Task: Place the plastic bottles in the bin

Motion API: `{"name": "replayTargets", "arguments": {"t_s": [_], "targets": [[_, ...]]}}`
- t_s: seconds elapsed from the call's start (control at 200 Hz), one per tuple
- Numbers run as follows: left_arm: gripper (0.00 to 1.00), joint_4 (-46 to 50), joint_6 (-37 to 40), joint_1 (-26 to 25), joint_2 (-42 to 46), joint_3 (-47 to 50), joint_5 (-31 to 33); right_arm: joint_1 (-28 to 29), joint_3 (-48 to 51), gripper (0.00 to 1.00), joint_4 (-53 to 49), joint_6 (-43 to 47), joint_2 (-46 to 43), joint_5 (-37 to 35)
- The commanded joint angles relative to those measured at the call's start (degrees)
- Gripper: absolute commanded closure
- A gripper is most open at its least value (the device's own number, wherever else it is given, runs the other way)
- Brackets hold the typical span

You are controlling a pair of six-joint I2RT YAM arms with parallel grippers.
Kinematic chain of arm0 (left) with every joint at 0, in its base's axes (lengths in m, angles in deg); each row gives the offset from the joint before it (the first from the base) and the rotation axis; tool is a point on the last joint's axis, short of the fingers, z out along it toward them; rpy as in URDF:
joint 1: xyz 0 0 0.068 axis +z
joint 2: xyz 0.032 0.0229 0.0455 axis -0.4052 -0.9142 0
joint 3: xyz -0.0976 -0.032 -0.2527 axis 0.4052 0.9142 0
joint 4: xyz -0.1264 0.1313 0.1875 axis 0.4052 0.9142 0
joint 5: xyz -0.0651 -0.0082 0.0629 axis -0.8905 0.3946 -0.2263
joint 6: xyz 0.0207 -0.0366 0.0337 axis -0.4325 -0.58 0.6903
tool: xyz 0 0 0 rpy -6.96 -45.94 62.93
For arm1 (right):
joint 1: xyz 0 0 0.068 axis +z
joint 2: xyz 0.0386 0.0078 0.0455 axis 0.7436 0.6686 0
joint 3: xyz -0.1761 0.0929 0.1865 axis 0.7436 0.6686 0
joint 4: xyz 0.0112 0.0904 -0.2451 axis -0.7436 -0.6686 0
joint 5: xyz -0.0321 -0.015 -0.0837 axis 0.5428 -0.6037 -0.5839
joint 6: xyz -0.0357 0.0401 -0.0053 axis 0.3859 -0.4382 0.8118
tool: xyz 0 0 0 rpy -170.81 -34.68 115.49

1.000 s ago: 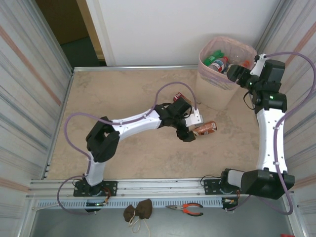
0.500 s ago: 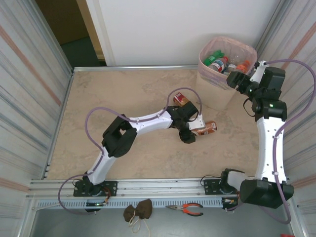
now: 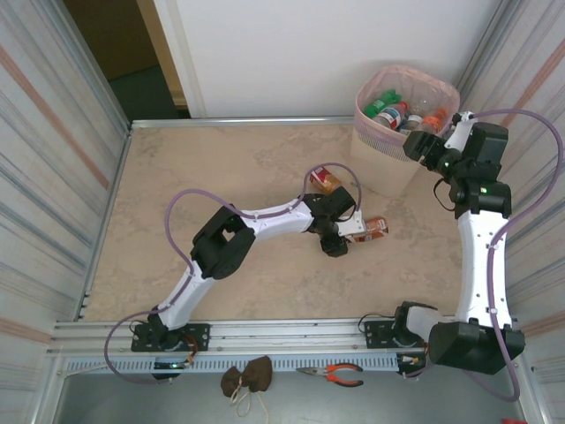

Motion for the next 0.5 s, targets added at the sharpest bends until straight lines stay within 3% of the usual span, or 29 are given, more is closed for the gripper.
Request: {"name": "replayTargets", "arguments": {"t_s": [0.0, 0.496], "targets": [[0.50, -0.2, -0.1, -0.5, -1.3, -0.5, -0.2, -0.4, 0.3, 0.25, 0.7, 0.3, -1.8, 1.2], [0.71, -1.1, 0.0, -0.5, 0.6, 1.5, 0.4, -0.3, 0.6, 0.26, 1.7, -0.3, -1.7, 1.6]]}}
